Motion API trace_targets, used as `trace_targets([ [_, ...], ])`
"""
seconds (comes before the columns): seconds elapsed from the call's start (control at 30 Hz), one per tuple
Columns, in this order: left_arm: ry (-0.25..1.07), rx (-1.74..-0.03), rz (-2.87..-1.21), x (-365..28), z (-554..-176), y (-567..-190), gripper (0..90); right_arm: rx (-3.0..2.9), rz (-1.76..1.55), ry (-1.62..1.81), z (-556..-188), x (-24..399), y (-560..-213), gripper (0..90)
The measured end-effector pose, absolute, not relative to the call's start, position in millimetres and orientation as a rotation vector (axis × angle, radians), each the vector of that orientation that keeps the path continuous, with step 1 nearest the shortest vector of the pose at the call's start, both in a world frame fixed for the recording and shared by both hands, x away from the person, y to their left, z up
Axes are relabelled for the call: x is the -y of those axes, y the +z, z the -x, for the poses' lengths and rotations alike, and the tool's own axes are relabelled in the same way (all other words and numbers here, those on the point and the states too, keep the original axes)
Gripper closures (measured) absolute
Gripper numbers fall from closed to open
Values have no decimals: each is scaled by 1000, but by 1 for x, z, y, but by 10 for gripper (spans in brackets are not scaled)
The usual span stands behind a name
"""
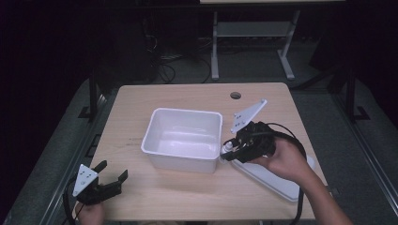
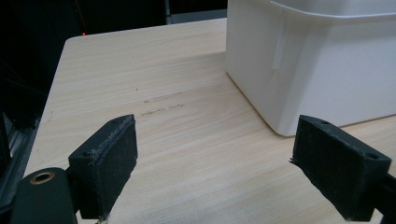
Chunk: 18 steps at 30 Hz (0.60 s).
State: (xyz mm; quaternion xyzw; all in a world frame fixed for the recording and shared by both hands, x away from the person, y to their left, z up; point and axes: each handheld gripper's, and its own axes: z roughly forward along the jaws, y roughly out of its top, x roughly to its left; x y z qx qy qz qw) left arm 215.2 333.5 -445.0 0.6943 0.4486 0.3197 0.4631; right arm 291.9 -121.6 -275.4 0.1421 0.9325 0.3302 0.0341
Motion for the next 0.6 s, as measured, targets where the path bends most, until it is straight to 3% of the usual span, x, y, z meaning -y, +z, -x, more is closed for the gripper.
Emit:
trace_targets([
  [0.6,781,-1101,-1694,-335,-215,-445,130,-2883,-369,1040,-319,87,-252,596],
])
